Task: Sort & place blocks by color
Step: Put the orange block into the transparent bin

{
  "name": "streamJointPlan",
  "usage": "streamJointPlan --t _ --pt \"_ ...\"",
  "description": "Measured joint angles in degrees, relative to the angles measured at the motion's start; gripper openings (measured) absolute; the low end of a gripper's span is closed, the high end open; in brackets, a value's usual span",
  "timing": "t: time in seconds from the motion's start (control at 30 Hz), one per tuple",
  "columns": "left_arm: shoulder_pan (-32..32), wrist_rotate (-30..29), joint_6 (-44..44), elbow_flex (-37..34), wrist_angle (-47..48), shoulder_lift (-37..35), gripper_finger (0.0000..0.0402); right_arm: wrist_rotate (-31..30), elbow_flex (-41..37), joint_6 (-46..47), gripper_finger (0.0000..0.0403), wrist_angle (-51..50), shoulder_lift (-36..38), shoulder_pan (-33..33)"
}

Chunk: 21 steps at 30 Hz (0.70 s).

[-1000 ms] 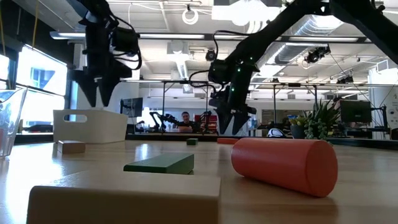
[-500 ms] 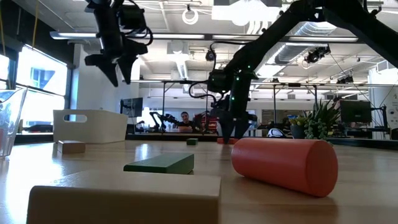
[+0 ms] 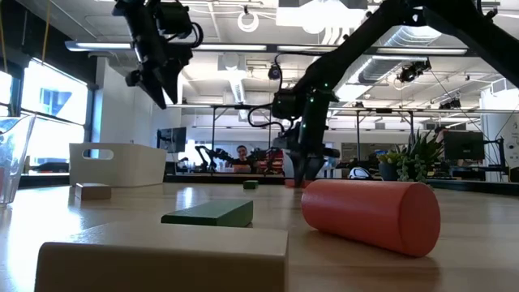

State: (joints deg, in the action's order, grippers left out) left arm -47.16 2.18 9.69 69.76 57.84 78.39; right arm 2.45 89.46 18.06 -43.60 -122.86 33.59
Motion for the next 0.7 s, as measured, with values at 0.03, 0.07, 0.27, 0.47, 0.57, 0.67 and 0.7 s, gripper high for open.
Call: streamJointPlan --t 0.03,0.07,0.27,0.47,0.57,0.67,0.7 --pt "0.0 0.9 -1.5 0.0 -0.2 0.0 0.0207 0.9 -0.1 1.3 0.009 -0.6 0.6 -0.3" --pt "0.0 1.8 -2.9 0.0 -0.5 0.0 0.0207 1.4 -0.2 2.4 0.009 -1.2 1.2 -0.7" --pt "0.0 8.8 -8.6 0.0 -3.7 0.0 0.0207 2.9 -0.1 8.0 0.009 -0.5 6.5 -4.4" --pt "0.1 16.8 -6.4 0.0 -8.2 0.0 0.0207 2.2 0.0 13.0 0.009 3.2 10.8 -11.6" --pt "0.4 16.8 -1.3 0.0 -10.3 0.0 0.0207 -0.6 0.0 13.1 0.009 5.7 11.9 -15.2" --pt "0.4 17.2 -0.3 0.0 -11.6 0.0 0.0207 -3.1 0.1 14.9 0.009 8.7 12.5 -18.7" --pt "0.4 17.9 -0.3 0.0 -11.6 0.0 0.0207 -4.4 0.1 15.3 0.009 9.6 12.5 -19.9"
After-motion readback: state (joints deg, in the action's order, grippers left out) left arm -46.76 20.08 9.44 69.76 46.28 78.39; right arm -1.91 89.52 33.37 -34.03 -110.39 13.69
